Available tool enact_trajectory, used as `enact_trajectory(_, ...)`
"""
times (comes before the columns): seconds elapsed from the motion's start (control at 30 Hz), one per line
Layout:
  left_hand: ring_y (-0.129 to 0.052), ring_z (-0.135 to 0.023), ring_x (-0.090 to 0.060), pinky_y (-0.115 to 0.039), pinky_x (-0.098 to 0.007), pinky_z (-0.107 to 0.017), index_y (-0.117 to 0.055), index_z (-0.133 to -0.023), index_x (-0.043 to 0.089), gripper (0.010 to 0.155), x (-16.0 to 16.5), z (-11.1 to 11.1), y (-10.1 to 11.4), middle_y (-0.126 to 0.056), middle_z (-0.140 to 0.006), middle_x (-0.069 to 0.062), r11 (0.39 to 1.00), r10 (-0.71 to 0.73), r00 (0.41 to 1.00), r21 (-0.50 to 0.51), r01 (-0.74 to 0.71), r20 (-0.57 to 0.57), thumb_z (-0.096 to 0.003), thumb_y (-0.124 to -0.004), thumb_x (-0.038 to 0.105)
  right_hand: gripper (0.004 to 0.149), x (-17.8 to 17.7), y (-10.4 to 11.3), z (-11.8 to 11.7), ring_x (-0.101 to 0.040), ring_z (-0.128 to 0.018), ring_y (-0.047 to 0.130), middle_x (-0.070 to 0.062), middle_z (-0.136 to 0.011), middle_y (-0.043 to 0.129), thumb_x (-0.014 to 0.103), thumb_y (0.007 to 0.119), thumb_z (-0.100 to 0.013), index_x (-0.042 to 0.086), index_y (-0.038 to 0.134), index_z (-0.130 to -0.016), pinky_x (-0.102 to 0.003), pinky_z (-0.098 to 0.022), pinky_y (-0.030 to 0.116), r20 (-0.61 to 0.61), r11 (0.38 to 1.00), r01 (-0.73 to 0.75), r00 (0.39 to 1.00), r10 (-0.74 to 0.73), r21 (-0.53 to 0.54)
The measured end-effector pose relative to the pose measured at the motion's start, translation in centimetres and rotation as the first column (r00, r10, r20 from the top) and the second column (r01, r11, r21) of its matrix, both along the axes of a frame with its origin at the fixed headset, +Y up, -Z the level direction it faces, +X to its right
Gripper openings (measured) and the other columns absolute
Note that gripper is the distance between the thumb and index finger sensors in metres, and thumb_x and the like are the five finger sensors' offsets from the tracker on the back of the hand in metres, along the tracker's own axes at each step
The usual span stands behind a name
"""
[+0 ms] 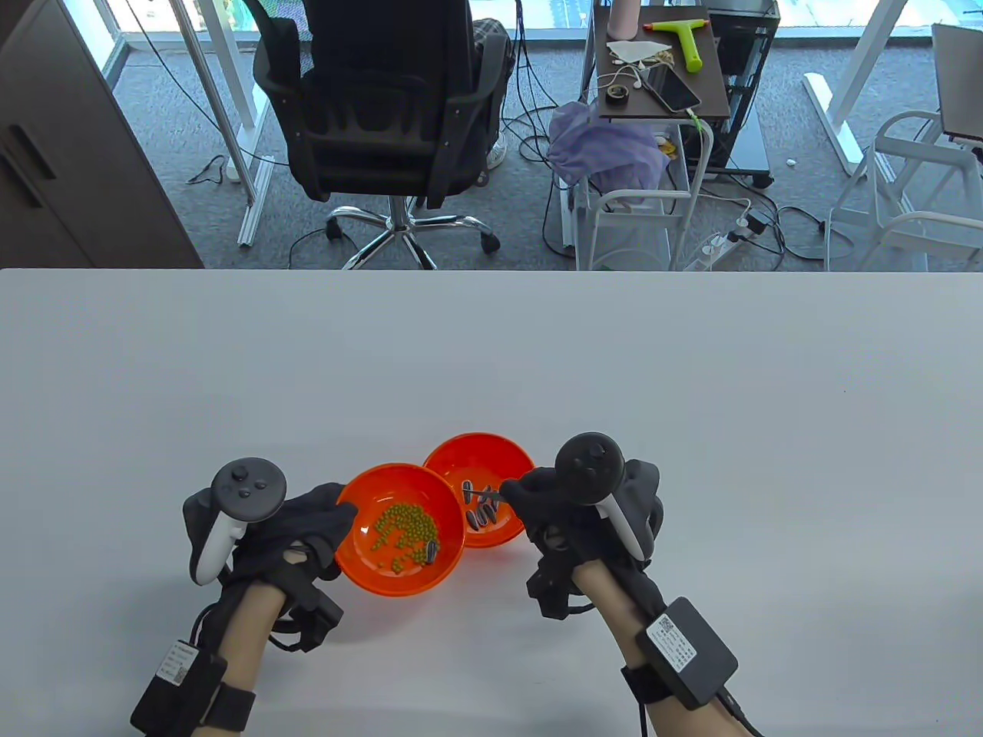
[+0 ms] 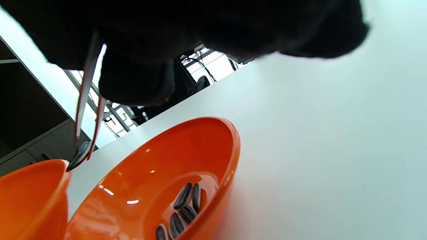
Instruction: Pick sunflower seeds with tweezers into bowl
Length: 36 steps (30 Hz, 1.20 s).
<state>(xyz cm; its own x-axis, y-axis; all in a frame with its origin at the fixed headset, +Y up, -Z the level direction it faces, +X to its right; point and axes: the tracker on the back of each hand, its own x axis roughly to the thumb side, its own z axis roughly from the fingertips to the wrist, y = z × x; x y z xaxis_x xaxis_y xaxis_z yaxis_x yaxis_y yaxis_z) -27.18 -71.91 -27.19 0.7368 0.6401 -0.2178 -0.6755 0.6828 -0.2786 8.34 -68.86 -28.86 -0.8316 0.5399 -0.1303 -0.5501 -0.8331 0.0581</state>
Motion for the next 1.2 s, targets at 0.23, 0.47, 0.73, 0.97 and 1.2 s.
enact_trajectory(0.23, -0.106, -0.019, -0.015, -0.093, -0.041, -0.031, -0.084, -0.090, 0.018, 0.049, 0.0, 0.0, 0.0, -0.105, -0.046, -0.006, 1.000, 0.001, 1.000, 0.001, -0.001, 0.002, -0.0473, -0.077, 0.042, 0.037, 0.2, -1.5, -0.5, -0.012, -0.007, 0.095, 0.016, -0.017, 0.095, 0.052, 0.089, -0.031, 0.023, 0.110, -0.041, -0.036, -0.028, 0.090, 0.002, 0.994, -0.098, 0.995, 0.098, -0.045)
enact_trajectory(0.47, -0.106, -0.019, -0.015, -0.093, -0.041, -0.031, -0.084, -0.090, 0.018, 0.049, 0.0, 0.0, 0.0, -0.105, -0.046, -0.006, 1.000, 0.002, 1.000, 0.001, -0.002, 0.003, -0.0473, -0.077, 0.042, 0.038, -0.1, -1.8, -0.5, -0.011, -0.007, 0.096, 0.016, -0.017, 0.096, 0.053, 0.088, -0.032, 0.024, 0.110, -0.042, -0.036, -0.027, 0.090, -0.006, 0.978, -0.200, 0.980, 0.200, -0.055)
enact_trajectory(0.73, -0.106, -0.019, -0.016, -0.093, -0.041, -0.031, -0.084, -0.090, 0.018, 0.049, -0.1, -0.1, 0.0, -0.105, -0.046, -0.006, 1.000, 0.002, 1.000, 0.001, -0.002, 0.004, -0.0473, -0.077, 0.042, 0.039, 0.0, -1.1, -0.3, -0.012, -0.007, 0.096, 0.016, -0.018, 0.096, 0.053, 0.088, -0.032, 0.023, 0.110, -0.043, -0.036, -0.027, 0.090, 0.011, 0.979, -0.202, 0.979, 0.202, -0.003)
enact_trajectory(0.97, -0.106, -0.019, -0.015, -0.093, -0.041, -0.031, -0.084, -0.090, 0.018, 0.049, -0.1, 0.0, 0.0, -0.105, -0.046, -0.005, 1.000, 0.001, 1.000, 0.002, -0.001, 0.004, -0.0473, -0.077, 0.042, 0.038, 0.1, 0.2, 0.0, -0.011, -0.007, 0.096, 0.016, -0.018, 0.096, 0.054, 0.088, -0.032, 0.024, 0.110, -0.043, -0.036, -0.027, 0.090, -0.003, 0.994, -0.102, 0.995, 0.102, 0.027)
enact_trajectory(1.2, -0.106, -0.019, -0.016, -0.093, -0.041, -0.031, -0.084, -0.090, 0.018, 0.049, 0.0, 0.0, 0.0, -0.105, -0.046, -0.006, 1.000, 0.000, 1.000, 0.001, 0.000, 0.004, -0.0473, -0.077, 0.042, 0.038, -1.2, 1.9, 1.1, -0.011, -0.008, 0.095, 0.017, -0.018, 0.096, 0.054, 0.088, -0.032, 0.024, 0.109, -0.043, -0.036, -0.027, 0.090, -0.072, 0.996, -0.042, 0.996, 0.047, 0.078)
